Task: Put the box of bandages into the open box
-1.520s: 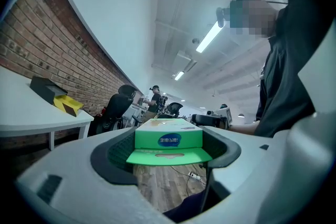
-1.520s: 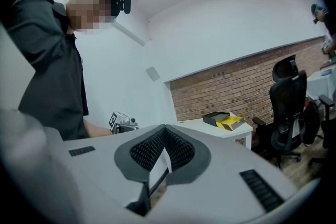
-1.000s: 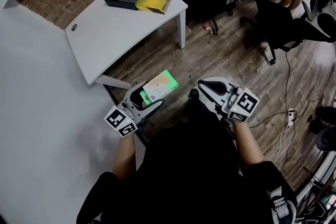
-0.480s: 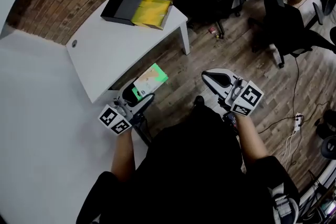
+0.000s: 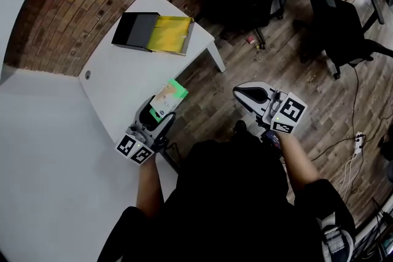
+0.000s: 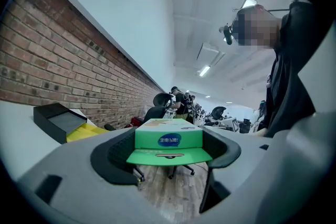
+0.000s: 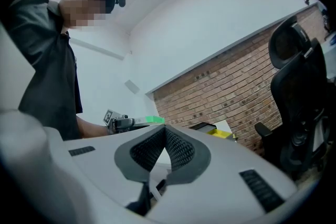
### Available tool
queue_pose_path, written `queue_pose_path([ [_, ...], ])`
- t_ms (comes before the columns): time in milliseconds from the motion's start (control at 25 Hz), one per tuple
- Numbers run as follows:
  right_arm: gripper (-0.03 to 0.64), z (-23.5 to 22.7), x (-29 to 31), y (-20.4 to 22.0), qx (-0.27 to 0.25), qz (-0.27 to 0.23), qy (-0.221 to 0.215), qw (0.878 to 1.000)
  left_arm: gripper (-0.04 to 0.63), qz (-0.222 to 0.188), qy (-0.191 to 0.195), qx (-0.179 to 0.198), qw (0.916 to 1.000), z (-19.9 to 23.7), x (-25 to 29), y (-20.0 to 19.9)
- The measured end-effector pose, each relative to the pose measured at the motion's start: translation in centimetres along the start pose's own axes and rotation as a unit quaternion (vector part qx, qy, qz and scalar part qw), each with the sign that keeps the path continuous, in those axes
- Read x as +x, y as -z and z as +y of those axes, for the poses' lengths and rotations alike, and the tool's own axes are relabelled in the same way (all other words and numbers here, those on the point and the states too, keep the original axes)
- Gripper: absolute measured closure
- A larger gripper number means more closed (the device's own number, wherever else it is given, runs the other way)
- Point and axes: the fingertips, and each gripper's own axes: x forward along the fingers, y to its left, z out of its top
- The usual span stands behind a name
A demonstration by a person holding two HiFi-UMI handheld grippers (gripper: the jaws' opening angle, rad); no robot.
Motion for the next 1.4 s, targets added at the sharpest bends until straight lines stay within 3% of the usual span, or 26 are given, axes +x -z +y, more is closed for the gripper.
queue_pose_path([
  [360, 0.611, -3.7, 2.3, 0.2, 0.014, 0.004, -0.010, 1.000, 0.225, 0.003, -0.026, -0.010, 0.9996, 3.9, 1.8, -0.4],
  [760, 0.611, -8.3, 5.3, -0.5, 0.008, 0.008, 0.031, 0.999, 0.225, -0.002, 0.017, -0.015, 0.9997, 9.5, 6.2, -1.4],
  [1080, 0.611, -13.1, 12.3, -1.8, 0.003, 0.024, 0.043, 0.999, 0.225, -0.007, 0.041, -0.020, 0.9989, 16.6, 8.9, -3.9],
  [1400, 0.611, -16.3, 22.3, -2.7, -0.023, 0.064, 0.027, 0.997, 0.225, 0.009, 0.051, -0.022, 0.9984, 23.4, 8.8, -4.9],
])
